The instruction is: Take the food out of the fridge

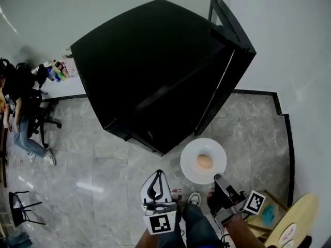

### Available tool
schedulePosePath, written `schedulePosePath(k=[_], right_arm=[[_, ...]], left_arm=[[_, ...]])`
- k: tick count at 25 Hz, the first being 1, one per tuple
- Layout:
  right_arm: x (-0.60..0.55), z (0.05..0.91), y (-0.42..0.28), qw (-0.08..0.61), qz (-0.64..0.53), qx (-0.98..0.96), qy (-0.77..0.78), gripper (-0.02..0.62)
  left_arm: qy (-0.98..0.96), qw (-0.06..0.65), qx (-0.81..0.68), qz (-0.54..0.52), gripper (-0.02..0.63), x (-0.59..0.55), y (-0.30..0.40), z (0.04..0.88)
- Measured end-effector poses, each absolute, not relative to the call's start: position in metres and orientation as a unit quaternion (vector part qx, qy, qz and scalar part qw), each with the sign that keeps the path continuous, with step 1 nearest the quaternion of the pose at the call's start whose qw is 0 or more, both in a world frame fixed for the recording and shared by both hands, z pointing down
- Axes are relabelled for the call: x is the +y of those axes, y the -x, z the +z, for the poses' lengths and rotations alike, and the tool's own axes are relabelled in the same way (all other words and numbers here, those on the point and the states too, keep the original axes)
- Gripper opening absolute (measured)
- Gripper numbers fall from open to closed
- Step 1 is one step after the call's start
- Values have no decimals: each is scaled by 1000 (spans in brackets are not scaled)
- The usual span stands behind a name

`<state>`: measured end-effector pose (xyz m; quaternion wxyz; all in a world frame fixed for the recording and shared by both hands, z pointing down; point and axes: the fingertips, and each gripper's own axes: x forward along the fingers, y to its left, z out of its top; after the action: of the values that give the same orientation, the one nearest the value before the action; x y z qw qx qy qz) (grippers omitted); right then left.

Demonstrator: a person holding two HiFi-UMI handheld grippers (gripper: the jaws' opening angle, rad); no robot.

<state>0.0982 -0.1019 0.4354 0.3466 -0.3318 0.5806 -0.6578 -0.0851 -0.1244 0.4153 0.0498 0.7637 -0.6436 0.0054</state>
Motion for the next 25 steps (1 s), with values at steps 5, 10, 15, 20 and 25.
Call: schedulePosePath(k=[5, 10, 15, 20, 25], right_arm=[[-95, 404, -100, 350, -652, 588, 325, 32], [-83, 374, -101, 346, -652, 594, 320, 32], [-73, 345, -105, 347, -648, 597, 321, 32], [-67, 320, -111, 354, -646, 599, 315, 32], [-54, 300, -114, 358, -642, 602, 312, 32]], left_arm=[[-767, 52, -639, -2, 12, -115, 79, 393], [-771, 48, -635, -6, 12, -106, 75, 367], [-775, 40, -631, -7, 12, -99, 73, 342], [-778, 29, -627, -8, 12, -96, 67, 321], [-780, 35, -624, -19, 12, -87, 63, 303]])
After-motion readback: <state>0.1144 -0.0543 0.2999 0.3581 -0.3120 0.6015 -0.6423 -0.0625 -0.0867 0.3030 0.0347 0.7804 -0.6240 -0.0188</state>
